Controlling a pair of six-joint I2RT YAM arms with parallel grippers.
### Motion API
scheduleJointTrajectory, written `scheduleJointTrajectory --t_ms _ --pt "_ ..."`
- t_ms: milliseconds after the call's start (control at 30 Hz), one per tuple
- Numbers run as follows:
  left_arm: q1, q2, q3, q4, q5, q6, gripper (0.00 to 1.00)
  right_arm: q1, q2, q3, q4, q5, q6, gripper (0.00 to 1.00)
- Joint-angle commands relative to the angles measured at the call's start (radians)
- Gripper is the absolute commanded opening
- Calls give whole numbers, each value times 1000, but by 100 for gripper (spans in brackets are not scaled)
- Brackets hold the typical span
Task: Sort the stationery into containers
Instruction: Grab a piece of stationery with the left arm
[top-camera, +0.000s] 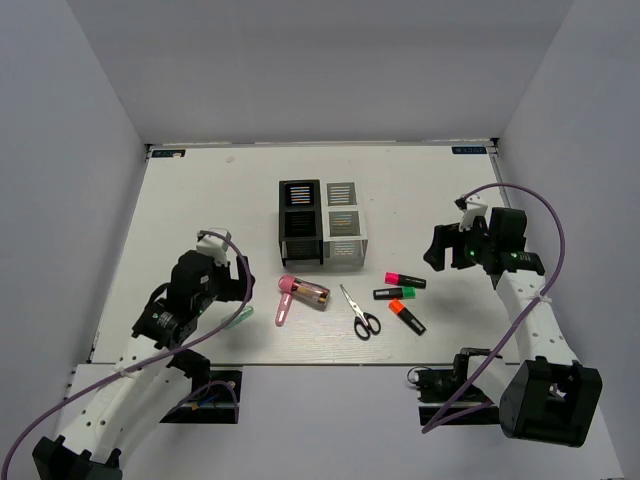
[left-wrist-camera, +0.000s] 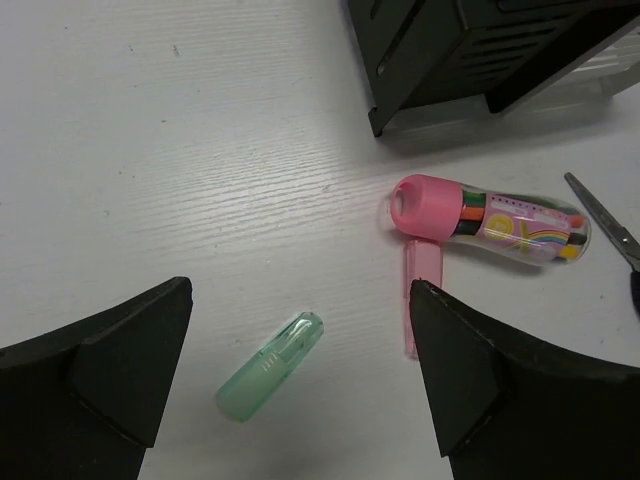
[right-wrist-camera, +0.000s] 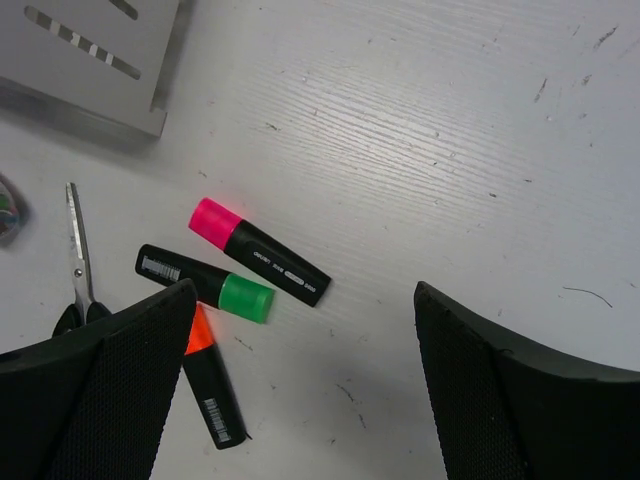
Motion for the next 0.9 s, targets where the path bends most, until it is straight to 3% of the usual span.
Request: scheduleJointTrajectory --t_ms 0,400,500,533,567,600,633,667,700,733,767,800,833,867 --pt "-2 0 46 16 45 -4 100 -1 -23 38 17 -48 -1 90" --pt "-2 89 134 -60 134 52 100 -1 -41 32 -24 -144 -88 90" --pt "-2 110 149 -88 163 55 91 1 -60 32 -82 -217 -189 89" --pt "-2 115 154 -94 172 58 84 1 -63 23 -75 -226 -203 64" --pt "-2 142 157 -99 186 58 46 -1 -68 26 -78 -277 -223 12" --pt "-4 155 167 -108 215 59 18 1 -63 31 -92 -285 -217 0" --pt "-4 168 172 -115 221 50 0 1 -61 38 -99 -303 -213 0" --pt "-5 196 184 -125 229 50 0 -1 -63 44 -101 -317 -214 0" --pt "-23 234 195 -143 237 47 0 2 -54 54 -107 -324 -211 11" --pt "-30 274 213 -148 238 47 6 1 -46 69 -107 -329 -199 90" --pt "-42 294 224 -164 215 41 59 2 -43 80 -112 -347 -196 90" --pt "-91 332 236 -177 189 27 80 4 -34 90 -112 -363 -190 90" --pt "-109 374 273 -198 106 21 86 4 -31 112 -104 -372 -165 90" --pt "-125 395 284 -215 85 18 89 2 -26 119 -90 -374 -122 81"
